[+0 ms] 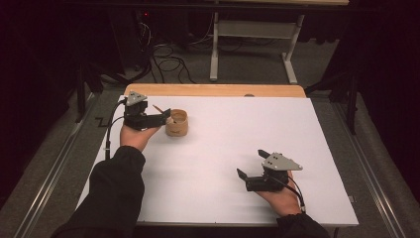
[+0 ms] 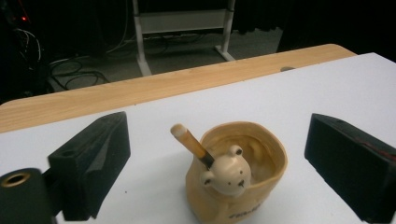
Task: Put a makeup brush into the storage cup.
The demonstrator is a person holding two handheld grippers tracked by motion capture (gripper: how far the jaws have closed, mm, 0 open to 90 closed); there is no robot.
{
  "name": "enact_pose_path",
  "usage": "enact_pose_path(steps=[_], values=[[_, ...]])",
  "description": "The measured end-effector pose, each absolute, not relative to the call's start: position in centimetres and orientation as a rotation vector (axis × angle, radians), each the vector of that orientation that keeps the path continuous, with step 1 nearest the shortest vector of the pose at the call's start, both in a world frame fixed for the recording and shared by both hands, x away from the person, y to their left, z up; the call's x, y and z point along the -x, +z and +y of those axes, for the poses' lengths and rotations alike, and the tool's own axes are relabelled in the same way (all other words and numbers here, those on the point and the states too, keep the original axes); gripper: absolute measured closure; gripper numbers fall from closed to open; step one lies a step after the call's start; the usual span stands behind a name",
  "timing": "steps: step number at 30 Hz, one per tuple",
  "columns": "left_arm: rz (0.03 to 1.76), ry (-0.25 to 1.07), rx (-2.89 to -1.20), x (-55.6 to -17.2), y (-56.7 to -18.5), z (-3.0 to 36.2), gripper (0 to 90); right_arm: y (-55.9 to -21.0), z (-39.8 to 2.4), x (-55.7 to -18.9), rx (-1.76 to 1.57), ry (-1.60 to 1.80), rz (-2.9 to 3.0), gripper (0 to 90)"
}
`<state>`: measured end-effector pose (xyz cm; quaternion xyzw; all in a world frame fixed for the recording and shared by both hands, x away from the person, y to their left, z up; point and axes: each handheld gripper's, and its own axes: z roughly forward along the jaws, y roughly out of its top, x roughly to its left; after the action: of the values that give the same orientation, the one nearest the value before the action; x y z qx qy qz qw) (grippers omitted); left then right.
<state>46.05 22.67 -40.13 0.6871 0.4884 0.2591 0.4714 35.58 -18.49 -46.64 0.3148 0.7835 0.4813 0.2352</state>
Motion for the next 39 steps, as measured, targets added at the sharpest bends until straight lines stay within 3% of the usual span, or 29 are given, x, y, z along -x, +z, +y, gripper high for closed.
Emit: enact_pose_path(steps=[6, 21, 39], values=[[1.183, 0.636, -1.68, -44.7, -39.9, 22.7, 0.1, -46.6, -18.5, -35.5, -0.862, 1.321, 2.147, 3.9], [1.174, 0.564, -1.677, -41.6, -40.1, 22.8, 0.1, -46.6, -18.5, -35.5, -0.859, 1.318, 2.139, 3.8], [1.124, 0.496, -1.713, -37.5, -43.4, 22.5, 0.6, -46.6, -18.5, -35.6, -0.867, 1.31, 2.145, 3.9]])
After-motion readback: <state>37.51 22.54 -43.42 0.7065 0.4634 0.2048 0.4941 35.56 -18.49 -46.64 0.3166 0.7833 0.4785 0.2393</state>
